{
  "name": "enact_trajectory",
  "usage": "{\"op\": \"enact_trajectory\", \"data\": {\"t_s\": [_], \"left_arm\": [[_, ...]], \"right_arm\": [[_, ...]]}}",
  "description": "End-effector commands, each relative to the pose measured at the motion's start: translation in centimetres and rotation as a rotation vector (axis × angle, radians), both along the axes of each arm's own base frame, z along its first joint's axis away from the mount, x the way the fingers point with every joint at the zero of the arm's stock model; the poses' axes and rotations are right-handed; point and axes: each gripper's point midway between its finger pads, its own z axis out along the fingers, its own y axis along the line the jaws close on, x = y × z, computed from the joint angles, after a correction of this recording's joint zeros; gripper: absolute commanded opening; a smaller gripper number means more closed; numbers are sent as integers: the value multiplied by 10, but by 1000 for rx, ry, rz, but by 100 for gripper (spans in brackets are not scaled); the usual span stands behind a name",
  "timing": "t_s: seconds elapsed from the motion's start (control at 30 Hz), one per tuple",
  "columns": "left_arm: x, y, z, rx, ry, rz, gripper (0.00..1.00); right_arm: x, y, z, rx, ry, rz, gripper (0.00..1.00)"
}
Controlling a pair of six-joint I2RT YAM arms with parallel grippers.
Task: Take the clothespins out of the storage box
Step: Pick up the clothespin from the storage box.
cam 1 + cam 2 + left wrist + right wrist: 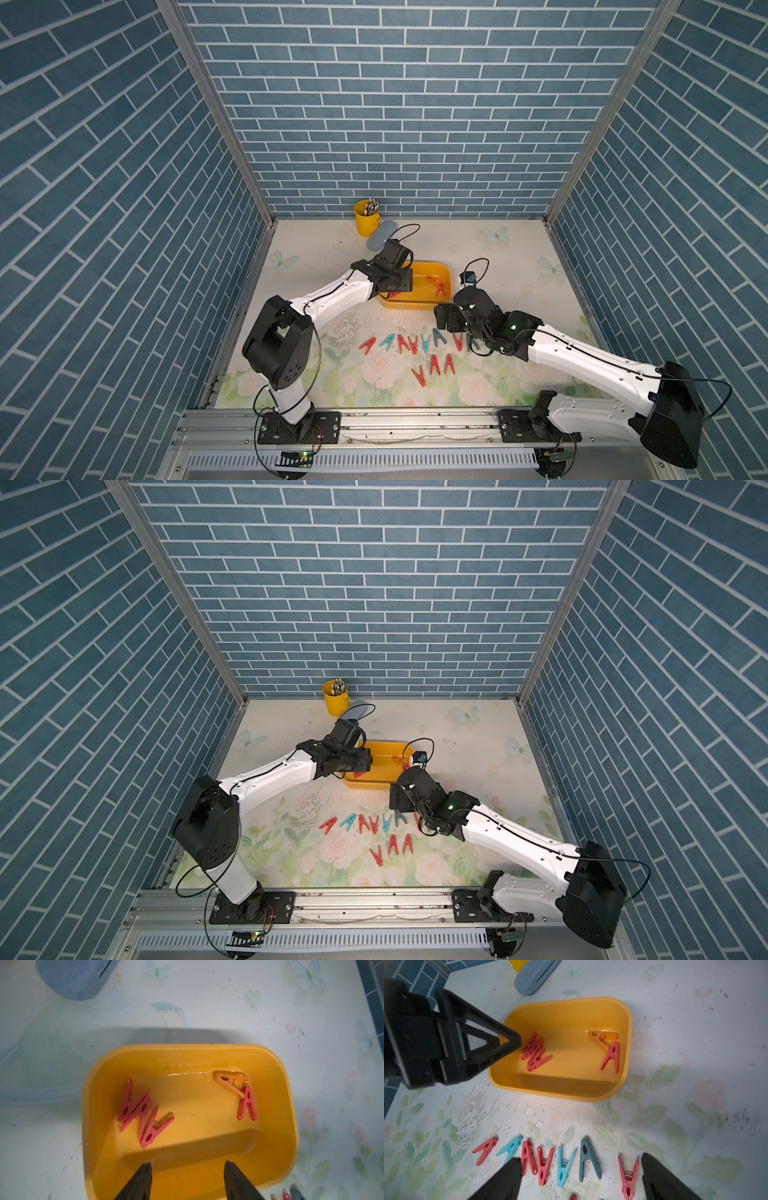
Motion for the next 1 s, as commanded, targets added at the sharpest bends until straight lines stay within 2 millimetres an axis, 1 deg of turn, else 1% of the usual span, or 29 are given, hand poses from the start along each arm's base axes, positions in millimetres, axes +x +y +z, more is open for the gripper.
{"op": "enact_trajectory", "data": {"t_s": [0.0,0.03,0.07,0.23,0.3,0.53,0.63,0.87,0.97], "left_arm": [[9,5,-15,88,19,-15,51],[12,4,-21,97,27,-18,45],[16,4,-25,108,34,-16,42],[30,10,-42,159,56,-7,37],[33,10,-48,172,64,-15,34],[34,12,-72,223,99,-39,34],[36,12,-79,236,104,-44,34],[39,15,-92,276,114,-49,33],[39,14,-99,285,125,-53,32]], "right_arm": [[15,12,7,-20,-29,70,98],[20,13,6,-25,-26,73,100],[23,14,6,-28,-26,76,100],[40,12,0,-35,-11,77,99],[45,11,-1,-30,-5,77,99],[59,6,-9,-26,20,71,99],[62,6,-10,-17,27,71,99],[64,6,-14,-15,37,68,99],[64,5,-15,-14,40,65,99]]}}
